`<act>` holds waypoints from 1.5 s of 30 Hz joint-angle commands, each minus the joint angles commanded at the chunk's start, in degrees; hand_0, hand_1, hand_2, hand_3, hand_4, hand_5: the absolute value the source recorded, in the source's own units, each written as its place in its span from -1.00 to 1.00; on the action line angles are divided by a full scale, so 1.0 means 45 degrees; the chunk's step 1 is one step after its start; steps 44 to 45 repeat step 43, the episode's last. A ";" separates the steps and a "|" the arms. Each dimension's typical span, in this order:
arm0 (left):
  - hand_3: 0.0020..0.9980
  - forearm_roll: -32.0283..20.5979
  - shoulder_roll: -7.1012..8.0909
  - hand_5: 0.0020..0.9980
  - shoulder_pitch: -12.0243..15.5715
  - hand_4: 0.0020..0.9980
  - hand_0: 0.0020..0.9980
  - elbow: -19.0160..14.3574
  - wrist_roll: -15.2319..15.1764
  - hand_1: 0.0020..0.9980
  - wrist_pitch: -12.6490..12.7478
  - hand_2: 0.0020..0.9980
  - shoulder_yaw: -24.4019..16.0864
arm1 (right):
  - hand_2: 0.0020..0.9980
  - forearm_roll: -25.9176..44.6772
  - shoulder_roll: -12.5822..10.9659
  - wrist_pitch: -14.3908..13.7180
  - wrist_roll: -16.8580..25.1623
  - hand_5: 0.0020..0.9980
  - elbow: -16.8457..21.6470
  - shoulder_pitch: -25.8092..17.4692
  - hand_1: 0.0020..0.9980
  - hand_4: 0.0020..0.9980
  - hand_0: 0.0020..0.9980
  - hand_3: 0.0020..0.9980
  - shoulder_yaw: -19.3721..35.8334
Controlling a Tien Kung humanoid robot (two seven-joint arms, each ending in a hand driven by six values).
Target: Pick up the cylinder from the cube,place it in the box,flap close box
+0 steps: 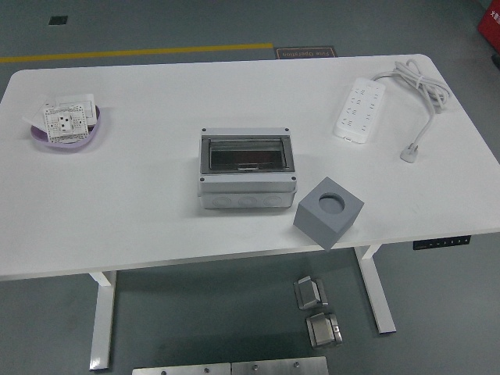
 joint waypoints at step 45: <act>0.16 0.0066 -0.0172 -0.56 0.0204 0.15 0.32 -0.0018 0.0179 0.31 0.0032 0.08 -0.0134 | 0.95 -0.0414 0.0138 -0.0138 0.0109 1.00 -0.0013 -0.0062 1.00 0.99 1.00 0.98 0.0225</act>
